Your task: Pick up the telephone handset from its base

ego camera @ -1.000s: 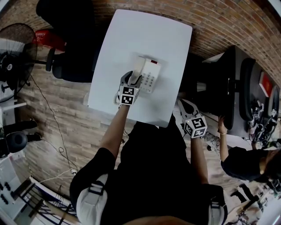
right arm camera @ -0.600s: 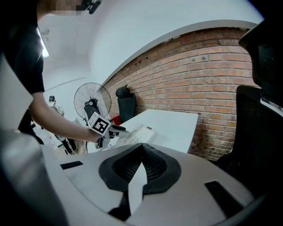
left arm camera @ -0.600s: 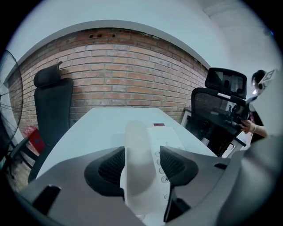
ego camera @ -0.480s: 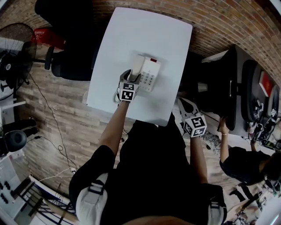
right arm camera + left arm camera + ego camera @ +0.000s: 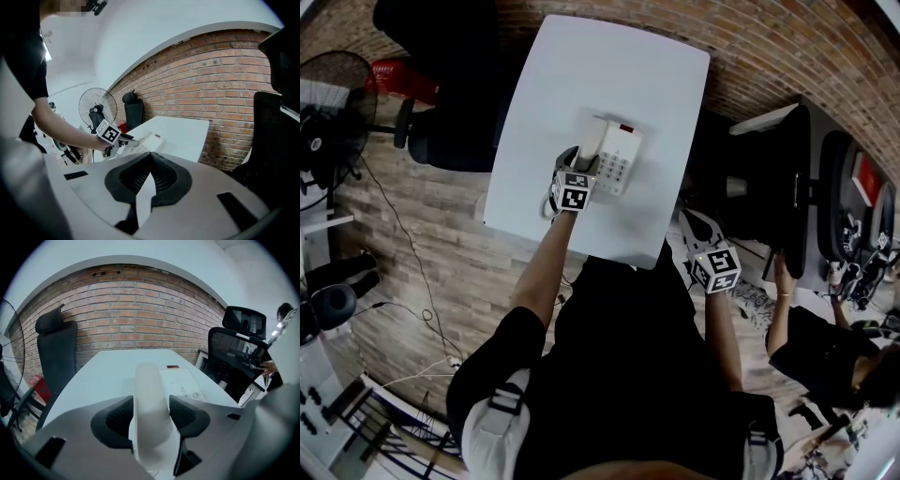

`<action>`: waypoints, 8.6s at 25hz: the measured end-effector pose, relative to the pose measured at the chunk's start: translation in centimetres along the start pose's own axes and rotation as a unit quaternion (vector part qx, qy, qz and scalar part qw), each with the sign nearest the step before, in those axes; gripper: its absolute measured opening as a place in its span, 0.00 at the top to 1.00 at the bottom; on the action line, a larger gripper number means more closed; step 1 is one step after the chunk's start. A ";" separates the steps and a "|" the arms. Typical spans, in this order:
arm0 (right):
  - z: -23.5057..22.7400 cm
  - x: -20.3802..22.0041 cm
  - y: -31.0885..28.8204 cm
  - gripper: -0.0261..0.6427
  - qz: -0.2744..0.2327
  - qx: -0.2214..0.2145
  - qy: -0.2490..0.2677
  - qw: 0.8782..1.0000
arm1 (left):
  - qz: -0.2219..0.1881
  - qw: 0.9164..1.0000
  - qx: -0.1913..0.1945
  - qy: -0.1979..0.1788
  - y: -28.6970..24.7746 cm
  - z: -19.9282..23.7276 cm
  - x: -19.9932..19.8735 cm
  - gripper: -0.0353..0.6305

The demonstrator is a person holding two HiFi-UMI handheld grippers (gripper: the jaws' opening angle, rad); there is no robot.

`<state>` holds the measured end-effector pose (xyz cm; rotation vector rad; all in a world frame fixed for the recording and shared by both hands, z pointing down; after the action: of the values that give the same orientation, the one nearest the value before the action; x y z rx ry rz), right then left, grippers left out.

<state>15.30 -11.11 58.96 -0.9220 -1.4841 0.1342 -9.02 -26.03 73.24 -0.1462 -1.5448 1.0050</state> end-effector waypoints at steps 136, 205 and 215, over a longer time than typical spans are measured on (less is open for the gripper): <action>1.3 0.0 -0.1 0.97 -0.014 -0.001 -0.001 1.000 | -0.034 0.998 0.025 0.055 3.0 0.9 -2.7 0.62; 10.3 -3.0 -2.1 0.97 -0.081 -0.063 0.052 0.993 | -0.198 0.957 0.168 0.128 26.4 -1.5 -0.5 0.62; 10.5 -2.9 -2.0 0.97 -0.080 -0.065 0.053 0.993 | -0.218 0.946 0.191 0.142 27.4 -1.9 -1.1 0.62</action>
<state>4.75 -9.57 56.11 -0.8963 -1.4753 -0.1288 -19.09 -8.93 54.28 0.3018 -1.0336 0.8614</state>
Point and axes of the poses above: the fingertips, and each gripper's own axes: y backward along the fingers, z to its left, x out of its underside, the point moved 2 cm from there along y, backward along the fingers, and after that the axes turned 4 degrees about x, right-handed, at the moved point
